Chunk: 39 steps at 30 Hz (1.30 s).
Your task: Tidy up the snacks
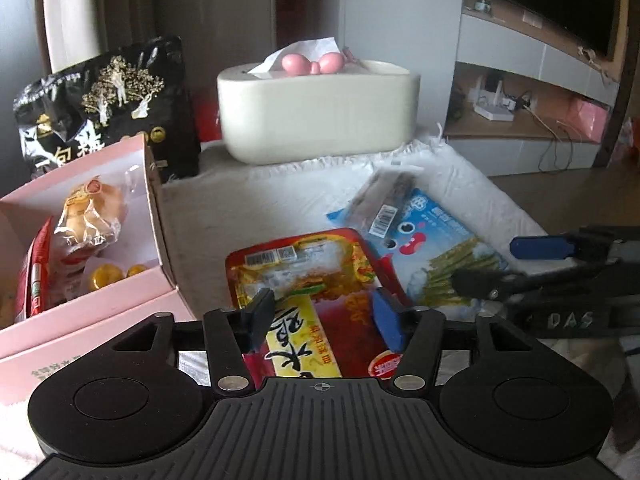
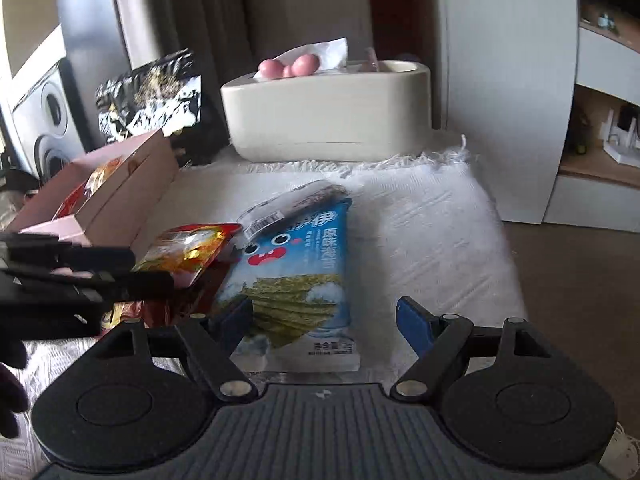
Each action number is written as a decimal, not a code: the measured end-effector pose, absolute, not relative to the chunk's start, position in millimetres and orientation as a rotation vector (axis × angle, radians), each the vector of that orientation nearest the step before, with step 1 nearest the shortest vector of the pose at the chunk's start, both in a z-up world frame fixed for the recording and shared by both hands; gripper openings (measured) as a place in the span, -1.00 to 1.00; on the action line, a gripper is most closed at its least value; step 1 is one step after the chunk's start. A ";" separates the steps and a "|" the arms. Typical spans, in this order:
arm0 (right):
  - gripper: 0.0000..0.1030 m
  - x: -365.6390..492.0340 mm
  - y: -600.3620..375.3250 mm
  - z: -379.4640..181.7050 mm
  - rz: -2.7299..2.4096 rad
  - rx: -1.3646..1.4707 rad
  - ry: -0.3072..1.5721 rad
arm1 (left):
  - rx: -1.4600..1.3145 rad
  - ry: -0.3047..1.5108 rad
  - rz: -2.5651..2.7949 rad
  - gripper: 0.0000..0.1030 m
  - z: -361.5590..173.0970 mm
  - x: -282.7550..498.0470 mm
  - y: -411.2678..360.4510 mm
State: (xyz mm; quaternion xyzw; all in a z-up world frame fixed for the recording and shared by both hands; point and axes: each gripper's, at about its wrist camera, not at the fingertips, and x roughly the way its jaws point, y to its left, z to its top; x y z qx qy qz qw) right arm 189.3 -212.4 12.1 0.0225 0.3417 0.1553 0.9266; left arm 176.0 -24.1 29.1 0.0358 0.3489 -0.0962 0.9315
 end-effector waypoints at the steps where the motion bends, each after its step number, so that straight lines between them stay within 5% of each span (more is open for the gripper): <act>1: 0.54 187.9 -215.8 11.6 0.318 0.055 0.697 | 0.072 0.714 -0.196 0.23 28.8 175.7 -23.1; 31: 0.68 187.2 -213.2 10.7 0.282 0.055 0.712 | -0.128 0.793 -0.174 0.26 23.9 169.1 18.5; 39: 0.68 185.7 -215.5 10.5 0.278 0.067 0.711 | -0.010 0.792 -0.160 0.45 25.9 160.1 14.4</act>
